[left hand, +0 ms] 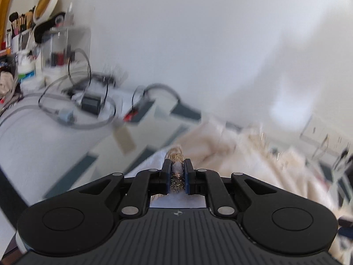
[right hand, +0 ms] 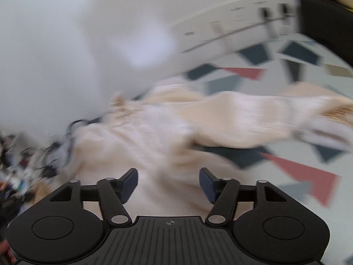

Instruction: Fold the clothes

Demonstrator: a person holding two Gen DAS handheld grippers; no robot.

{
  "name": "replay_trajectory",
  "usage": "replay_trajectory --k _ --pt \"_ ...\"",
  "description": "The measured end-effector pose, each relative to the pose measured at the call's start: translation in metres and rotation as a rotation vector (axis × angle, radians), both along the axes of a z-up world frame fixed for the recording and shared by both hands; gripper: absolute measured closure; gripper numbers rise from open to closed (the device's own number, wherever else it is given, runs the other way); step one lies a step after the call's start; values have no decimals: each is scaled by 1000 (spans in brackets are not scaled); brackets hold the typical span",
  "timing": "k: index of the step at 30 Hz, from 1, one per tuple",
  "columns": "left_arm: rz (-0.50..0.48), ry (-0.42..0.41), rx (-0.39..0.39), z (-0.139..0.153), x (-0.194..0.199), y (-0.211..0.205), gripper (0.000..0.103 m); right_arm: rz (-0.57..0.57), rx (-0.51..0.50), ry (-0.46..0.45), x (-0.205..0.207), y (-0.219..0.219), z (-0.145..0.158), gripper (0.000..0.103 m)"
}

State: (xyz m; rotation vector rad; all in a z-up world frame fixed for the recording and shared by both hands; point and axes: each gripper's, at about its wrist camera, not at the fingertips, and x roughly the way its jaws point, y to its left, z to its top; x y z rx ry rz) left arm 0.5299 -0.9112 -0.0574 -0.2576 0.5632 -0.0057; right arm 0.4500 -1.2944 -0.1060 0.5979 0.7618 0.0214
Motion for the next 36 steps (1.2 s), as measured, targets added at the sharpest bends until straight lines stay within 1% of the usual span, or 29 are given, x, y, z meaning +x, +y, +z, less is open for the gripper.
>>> replay_trajectory --k 1,2,3,4,5,6,7,8,9,11,12,14,17,18,19,20,21,22,23,24,25,26,27,28,30,31,33,36 --pt "13 -40 -5 12 5 4 91 29 -4 -8 11 11 3 37" --pt "32 -88 -6 24 8 8 93 55 -11 -20 21 23 7 36" --pt "55 -143 -1 36 11 13 97 80 -18 -32 31 34 10 36" --pt "80 -195 16 47 13 16 97 103 -21 -47 40 45 14 35" --pt "97 -217 36 53 18 19 97 124 -21 -65 47 55 18 34" --pt "105 -210 51 56 25 20 96 137 -20 -81 52 64 20 33" --pt "87 -180 62 53 30 19 91 144 -20 -93 57 70 21 32" --pt "39 -122 67 42 33 15 80 150 -23 -94 61 75 20 31" --pt "-8 -63 73 31 35 11 73 154 -31 -77 65 79 17 29" --pt "-103 55 84 9 40 3 31 154 -57 -29 68 82 8 29" --pt "-151 114 89 -2 42 -1 27 148 -77 0 67 81 1 29" --pt "-274 226 108 -30 36 -18 27 134 -133 68 63 77 -16 29" --pt "-414 350 132 -73 21 -46 27 121 -289 150 55 74 -39 28" --pt "-437 385 138 -87 17 -54 27 112 -357 157 52 73 -43 28" --pt "-434 417 143 -98 17 -60 27 97 -421 159 49 73 -47 24" --pt "-426 445 145 -108 19 -65 27 80 -478 162 47 72 -50 21" --pt "-412 453 147 -115 20 -68 29 67 -504 167 46 69 -53 18" --pt "-406 442 151 -117 19 -71 45 70 -505 175 47 66 -58 18" --pt "-414 433 153 -116 17 -74 86 77 -502 187 47 63 -62 18" --pt "-423 424 154 -116 15 -78 93 89 -490 204 47 61 -67 21" --pt "-430 419 141 -114 13 -79 93 105 -479 216 47 59 -72 30" --pt "-434 418 110 -112 10 -78 94 120 -474 217 46 59 -75 35" --pt "-437 413 93 -110 5 -76 94 124 -478 209 43 58 -76 43" --pt "-436 403 94 -106 0 -74 95 127 -475 198 40 56 -76 66" --pt "-444 400 80 -99 -9 -70 95 132 -434 178 31 46 -73 85" --pt "-451 402 71 -95 -14 -67 95 142 -384 178 26 39 -71 90" --pt "-455 422 61 -90 -26 -62 95 162 -296 182 16 27 -69 93" --pt "-434 494 41 -93 -48 -54 95 208 -253 206 -4 23 -68 93"
